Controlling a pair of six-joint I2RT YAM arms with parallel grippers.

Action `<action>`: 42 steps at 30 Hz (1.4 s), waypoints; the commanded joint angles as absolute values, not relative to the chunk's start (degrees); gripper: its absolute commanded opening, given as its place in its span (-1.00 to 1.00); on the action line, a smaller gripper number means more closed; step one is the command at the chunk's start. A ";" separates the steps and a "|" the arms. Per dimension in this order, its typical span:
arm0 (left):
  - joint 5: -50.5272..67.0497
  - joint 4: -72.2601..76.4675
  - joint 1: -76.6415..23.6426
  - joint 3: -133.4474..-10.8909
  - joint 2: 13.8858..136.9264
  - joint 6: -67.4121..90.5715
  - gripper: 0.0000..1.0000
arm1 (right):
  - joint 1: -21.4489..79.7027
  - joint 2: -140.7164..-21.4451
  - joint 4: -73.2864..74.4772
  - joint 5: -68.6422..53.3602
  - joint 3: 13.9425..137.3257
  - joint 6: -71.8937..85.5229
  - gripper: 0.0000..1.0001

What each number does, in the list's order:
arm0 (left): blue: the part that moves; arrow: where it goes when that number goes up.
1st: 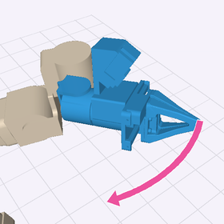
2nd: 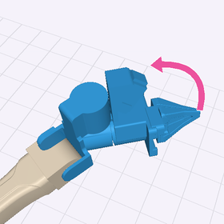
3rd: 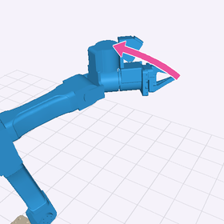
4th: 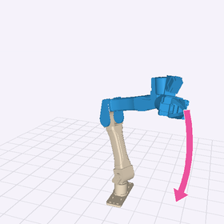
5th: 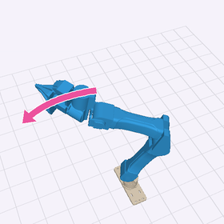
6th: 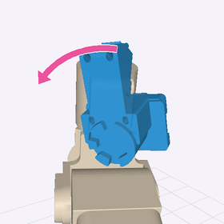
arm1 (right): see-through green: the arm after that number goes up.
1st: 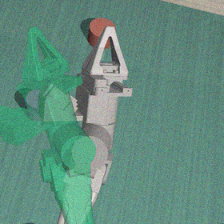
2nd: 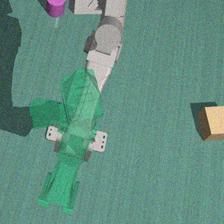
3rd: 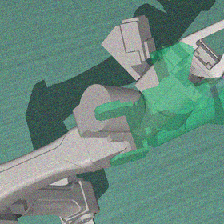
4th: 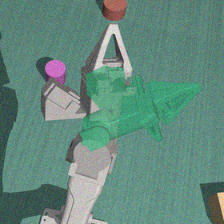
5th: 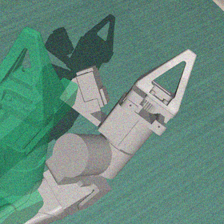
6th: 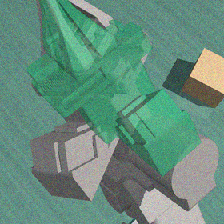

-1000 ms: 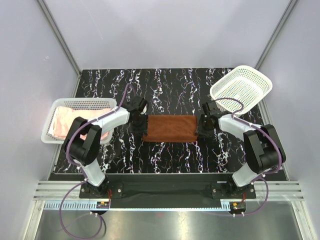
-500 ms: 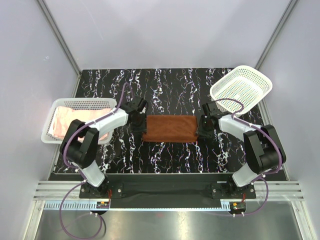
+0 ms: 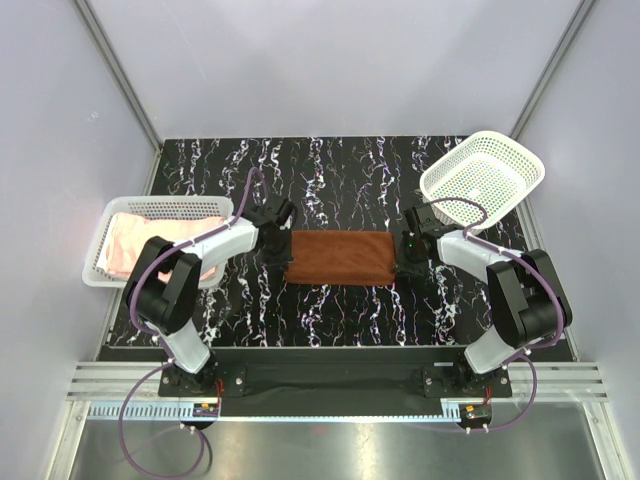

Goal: Fold and stack the towels
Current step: Fold the towel, then neatly place the folded towel into the bin

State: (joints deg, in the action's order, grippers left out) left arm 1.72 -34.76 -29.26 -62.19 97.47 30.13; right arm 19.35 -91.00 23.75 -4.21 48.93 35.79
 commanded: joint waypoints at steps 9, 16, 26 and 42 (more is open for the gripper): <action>0.44 -41.92 -29.62 -68.98 94.49 27.25 -1.00 | 19.69 -87.98 30.31 -4.57 55.27 33.23 -1.00; 2.90 -40.00 -29.62 -62.50 92.54 26.98 -1.00 | 19.60 -84.38 29.56 -9.49 50.55 33.74 -0.93; 3.96 -35.68 -29.53 -57.66 94.84 26.98 -0.86 | 19.69 -85.78 23.20 -8.61 43.69 34.54 -0.69; 1.56 -35.70 -29.53 -65.30 87.89 22.06 -0.11 | 19.69 -75.93 25.50 -12.73 48.34 34.63 -0.44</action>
